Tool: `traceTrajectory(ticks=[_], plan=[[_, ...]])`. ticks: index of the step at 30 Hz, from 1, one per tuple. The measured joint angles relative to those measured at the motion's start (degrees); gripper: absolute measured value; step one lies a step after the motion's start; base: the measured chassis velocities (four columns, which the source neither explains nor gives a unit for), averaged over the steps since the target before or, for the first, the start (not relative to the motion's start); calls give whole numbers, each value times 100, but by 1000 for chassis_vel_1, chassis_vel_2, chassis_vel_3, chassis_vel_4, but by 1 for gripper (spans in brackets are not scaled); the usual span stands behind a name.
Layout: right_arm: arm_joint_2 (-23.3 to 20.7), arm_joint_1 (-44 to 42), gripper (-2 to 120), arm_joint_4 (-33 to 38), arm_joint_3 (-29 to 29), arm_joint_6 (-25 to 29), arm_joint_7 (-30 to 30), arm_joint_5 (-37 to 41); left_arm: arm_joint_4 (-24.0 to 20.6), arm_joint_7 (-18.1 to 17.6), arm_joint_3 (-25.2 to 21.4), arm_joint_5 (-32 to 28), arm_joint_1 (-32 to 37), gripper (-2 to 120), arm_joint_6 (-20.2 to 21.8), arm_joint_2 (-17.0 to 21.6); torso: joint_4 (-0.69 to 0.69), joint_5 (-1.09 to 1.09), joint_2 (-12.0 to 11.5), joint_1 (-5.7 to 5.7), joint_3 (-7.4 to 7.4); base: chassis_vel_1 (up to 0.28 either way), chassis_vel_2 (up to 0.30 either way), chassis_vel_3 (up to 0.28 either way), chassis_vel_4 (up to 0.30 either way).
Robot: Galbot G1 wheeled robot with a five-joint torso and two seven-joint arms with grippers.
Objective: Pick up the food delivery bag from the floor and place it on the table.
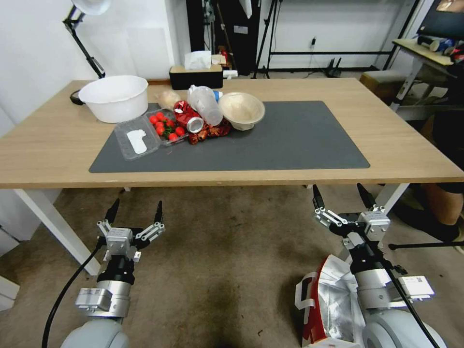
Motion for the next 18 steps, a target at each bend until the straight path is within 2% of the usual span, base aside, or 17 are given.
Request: traceTrajectory(ticks=[18], plan=[[33, 41, 100, -12, -1, -4, -37, 28, 51, 10, 52, 36, -27, 100, -2, 9, 0, 1, -426, -162, -261, 0, 0, 0, 0]])
